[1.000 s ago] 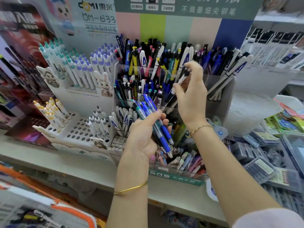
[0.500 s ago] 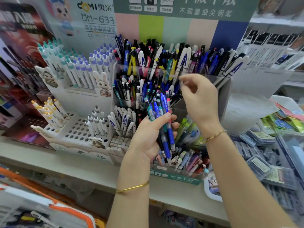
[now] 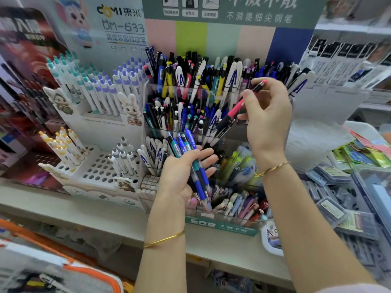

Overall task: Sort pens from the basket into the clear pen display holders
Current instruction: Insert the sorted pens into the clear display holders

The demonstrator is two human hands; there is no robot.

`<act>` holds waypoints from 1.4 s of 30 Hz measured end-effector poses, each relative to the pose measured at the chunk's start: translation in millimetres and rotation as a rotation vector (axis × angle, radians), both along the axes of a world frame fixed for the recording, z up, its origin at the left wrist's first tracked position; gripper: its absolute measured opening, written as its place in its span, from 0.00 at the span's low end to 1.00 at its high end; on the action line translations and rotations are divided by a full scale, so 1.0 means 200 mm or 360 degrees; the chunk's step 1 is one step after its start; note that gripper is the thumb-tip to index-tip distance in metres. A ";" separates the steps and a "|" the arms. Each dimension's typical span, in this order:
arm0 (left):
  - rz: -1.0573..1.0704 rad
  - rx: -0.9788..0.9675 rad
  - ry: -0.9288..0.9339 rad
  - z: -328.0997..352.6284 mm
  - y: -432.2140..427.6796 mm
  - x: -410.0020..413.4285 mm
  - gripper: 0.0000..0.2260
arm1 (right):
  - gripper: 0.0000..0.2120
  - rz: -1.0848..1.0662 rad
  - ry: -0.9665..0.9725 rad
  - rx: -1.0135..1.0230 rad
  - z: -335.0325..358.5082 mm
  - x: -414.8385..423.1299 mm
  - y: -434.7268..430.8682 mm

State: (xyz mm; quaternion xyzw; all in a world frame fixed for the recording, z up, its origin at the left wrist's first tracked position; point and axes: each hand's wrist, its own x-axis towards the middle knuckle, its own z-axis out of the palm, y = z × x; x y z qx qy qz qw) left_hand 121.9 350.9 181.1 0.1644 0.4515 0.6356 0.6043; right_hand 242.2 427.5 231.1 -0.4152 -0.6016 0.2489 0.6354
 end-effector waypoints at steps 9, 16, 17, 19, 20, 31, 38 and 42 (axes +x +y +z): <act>0.0010 0.0027 0.0066 0.02 -0.01 -0.01 0.04 | 0.09 -0.0379 -0.0835 0.0216 -0.14 -0.08 0.04; -0.0037 0.0048 0.0070 0.01 0.00 0.01 0.03 | 0.11 -0.0420 -0.1246 0.0005 -0.10 -0.08 0.07; -0.0049 0.0052 0.0064 0.01 0.00 0.01 0.03 | 0.11 -0.0420 -0.1304 -0.0003 -0.09 -0.08 0.07; -0.0069 0.0065 0.0059 0.01 0.01 0.03 0.02 | 0.11 -0.0391 -0.1407 -0.0045 -0.07 -0.08 0.07; -0.0076 0.0071 0.0057 0.01 0.02 0.03 0.02 | 0.12 -0.0377 -0.1474 -0.0090 -0.06 -0.08 0.07; -0.0118 0.0129 0.0061 0.00 0.05 0.07 0.10 | 0.06 -0.0147 -0.1089 -0.0136 -0.03 -0.01 0.09; -0.0290 0.0191 0.0231 0.01 0.05 0.11 0.07 | 0.07 0.0515 -0.0768 -0.0672 0.00 0.10 -0.04; -0.0230 0.0135 0.0234 0.00 0.07 0.11 0.04 | 0.02 0.0335 -0.0406 -0.0515 0.00 0.09 -0.02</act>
